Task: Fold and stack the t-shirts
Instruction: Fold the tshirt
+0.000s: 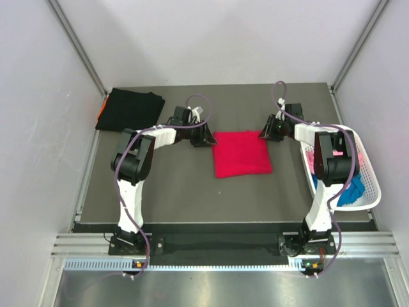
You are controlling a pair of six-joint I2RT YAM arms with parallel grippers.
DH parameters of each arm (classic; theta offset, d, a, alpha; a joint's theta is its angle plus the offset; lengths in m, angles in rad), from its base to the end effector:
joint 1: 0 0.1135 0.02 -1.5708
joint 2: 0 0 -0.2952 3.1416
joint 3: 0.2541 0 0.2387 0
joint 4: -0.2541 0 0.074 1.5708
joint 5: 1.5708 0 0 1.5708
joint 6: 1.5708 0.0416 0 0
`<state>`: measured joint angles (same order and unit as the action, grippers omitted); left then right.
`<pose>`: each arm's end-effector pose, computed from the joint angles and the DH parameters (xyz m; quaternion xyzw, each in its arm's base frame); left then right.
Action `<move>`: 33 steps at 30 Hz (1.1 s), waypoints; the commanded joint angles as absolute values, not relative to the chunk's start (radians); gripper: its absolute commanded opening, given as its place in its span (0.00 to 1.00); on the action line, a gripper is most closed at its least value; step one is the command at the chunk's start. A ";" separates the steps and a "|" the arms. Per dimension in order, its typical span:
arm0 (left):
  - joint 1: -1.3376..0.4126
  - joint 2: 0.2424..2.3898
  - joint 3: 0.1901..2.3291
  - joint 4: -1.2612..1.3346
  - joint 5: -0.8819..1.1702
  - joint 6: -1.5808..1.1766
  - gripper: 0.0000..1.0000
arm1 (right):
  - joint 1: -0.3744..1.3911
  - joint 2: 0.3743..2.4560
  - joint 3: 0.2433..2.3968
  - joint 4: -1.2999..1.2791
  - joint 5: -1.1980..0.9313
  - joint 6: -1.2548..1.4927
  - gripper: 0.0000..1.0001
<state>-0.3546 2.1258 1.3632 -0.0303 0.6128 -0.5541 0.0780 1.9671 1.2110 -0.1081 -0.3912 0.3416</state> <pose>0.4229 -0.1821 0.1712 0.0260 0.8892 -0.4095 0.2024 0.4137 0.0482 0.1854 0.0543 0.9212 0.2490 0.2940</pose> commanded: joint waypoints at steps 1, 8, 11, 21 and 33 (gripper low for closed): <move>-0.354 2.143 1.381 -0.080 0.571 -0.520 0.48 | 0.066 2.008 1.219 -0.094 -0.382 0.337 0.32; -0.379 2.105 1.345 -0.094 0.514 -0.540 0.50 | 0.066 1.993 1.218 -0.097 -0.388 0.371 0.31; -0.385 2.128 1.341 -0.081 0.528 -0.569 0.50 | 0.067 1.942 1.209 -0.092 -0.406 0.391 0.42; -0.420 2.146 1.330 -0.093 0.525 -0.609 0.49 | 0.067 1.781 1.218 -0.156 -0.394 0.402 0.58; -0.454 2.049 1.295 -0.270 0.249 -0.581 0.51 | 0.077 1.611 1.203 -0.213 -0.373 0.397 0.58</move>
<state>-0.4400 2.0590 1.3273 -0.1085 0.4183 -0.6178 0.0700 1.6703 1.2106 -0.1982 -0.3840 0.4019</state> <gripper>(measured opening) 0.504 0.582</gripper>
